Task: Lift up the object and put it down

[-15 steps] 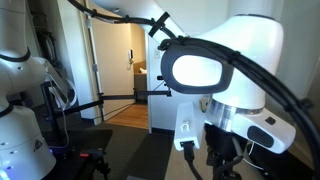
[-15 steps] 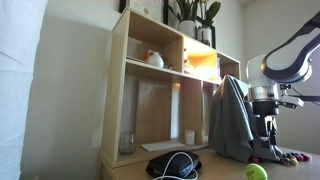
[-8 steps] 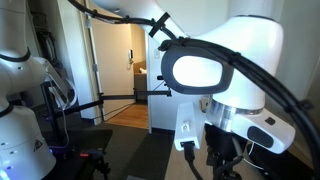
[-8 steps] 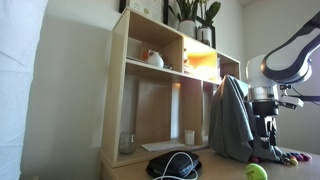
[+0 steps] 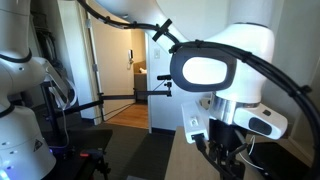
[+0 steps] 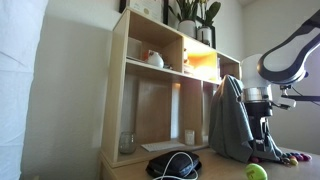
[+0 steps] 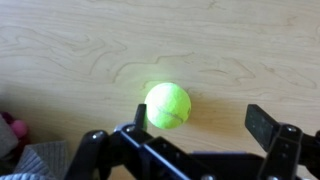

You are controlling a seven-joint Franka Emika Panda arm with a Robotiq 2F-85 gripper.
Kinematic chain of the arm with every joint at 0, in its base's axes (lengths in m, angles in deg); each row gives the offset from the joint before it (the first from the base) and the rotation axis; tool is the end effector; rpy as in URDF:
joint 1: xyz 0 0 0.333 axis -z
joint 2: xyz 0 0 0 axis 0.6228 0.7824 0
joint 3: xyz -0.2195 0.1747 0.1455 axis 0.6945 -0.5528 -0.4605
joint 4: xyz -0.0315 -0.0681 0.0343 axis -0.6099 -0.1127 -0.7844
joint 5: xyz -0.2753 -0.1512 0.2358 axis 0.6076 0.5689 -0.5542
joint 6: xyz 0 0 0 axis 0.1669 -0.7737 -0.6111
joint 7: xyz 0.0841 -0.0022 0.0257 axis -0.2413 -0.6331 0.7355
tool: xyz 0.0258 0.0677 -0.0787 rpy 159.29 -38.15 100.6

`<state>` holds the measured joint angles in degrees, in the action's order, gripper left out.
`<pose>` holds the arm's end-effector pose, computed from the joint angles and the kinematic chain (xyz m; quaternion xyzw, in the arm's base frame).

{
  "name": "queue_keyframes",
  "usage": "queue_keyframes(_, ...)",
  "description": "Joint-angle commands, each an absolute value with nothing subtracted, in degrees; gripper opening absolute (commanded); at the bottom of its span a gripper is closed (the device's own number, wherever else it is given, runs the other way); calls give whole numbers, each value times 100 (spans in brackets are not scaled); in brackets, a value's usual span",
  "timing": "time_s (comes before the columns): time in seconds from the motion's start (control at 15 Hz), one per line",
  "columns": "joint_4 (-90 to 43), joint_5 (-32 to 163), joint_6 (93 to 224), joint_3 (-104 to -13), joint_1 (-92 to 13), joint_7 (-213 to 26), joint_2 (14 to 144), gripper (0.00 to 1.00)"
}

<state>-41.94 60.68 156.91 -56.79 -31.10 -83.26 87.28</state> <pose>0.6045 -0.1335 0.2610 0.9973 -0.0698 -0.0206 0.0060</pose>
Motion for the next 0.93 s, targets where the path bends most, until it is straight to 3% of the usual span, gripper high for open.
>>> queue_keyframes(0.0, -3745, 6213, 15525, -5700, -3166, -8414, 8983, 100)
queue_keyframes(0.87, -2816, 6171, 15319, -5750, -3105, -8345, 9855, 100)
